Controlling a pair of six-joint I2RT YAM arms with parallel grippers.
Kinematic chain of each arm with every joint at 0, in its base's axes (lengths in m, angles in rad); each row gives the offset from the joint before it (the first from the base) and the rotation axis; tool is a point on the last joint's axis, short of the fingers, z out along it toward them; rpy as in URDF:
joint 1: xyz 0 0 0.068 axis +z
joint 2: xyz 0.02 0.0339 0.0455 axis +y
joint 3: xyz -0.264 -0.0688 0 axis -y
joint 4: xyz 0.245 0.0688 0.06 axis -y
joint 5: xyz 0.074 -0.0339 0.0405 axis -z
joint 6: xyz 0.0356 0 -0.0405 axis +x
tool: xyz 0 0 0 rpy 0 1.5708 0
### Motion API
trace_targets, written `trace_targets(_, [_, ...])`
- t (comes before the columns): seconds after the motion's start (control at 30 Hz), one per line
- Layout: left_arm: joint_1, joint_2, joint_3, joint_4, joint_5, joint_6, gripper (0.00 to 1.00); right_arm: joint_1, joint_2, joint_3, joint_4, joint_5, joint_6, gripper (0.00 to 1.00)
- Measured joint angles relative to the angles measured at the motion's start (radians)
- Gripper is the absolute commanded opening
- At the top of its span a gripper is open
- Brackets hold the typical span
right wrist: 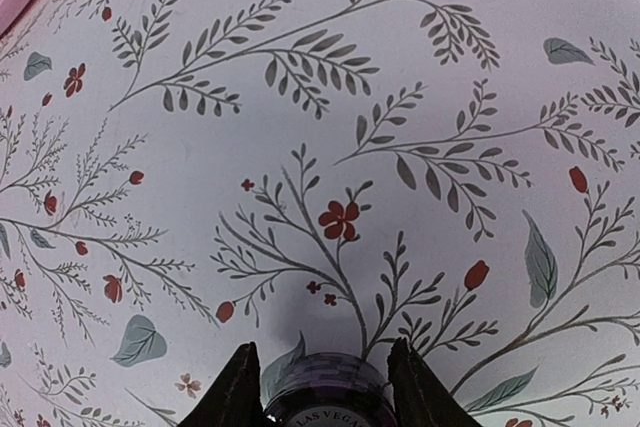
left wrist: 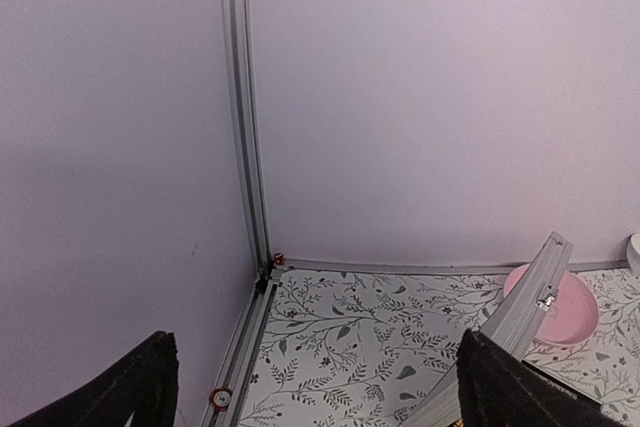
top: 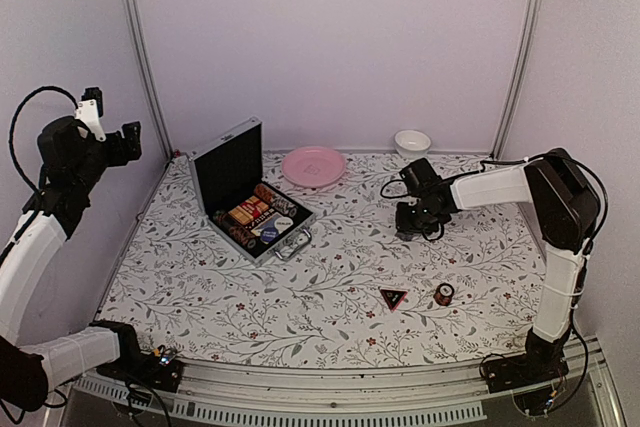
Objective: Pack up texas hold em set
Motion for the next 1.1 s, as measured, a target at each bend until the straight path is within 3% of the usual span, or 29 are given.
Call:
trace_targets(0.33, [0.000,0.000,0.000,0.000,0.006,0.000,0.97,0.033,-0.122,-0.029,0.037,-0.068,0.005,0.20])
trace_targets(0.73, [-0.023,-0.013,-0.001,0.003,0.046,-0.015,0.90,0.111,-0.217,-0.116,0.325,-0.192,0.083,0.15])
trace_targets(0.9, [-0.153,-0.060,-0.017,0.016,0.055,-0.025,0.83,0.168,-0.217,-0.115,0.453,-0.223,0.130,0.15])
trace_targets(1.1, [-0.425,-0.096,-0.037,0.074,0.023,-0.097,0.82,0.227,-0.218,-0.115,0.568,-0.240,0.186,0.15])
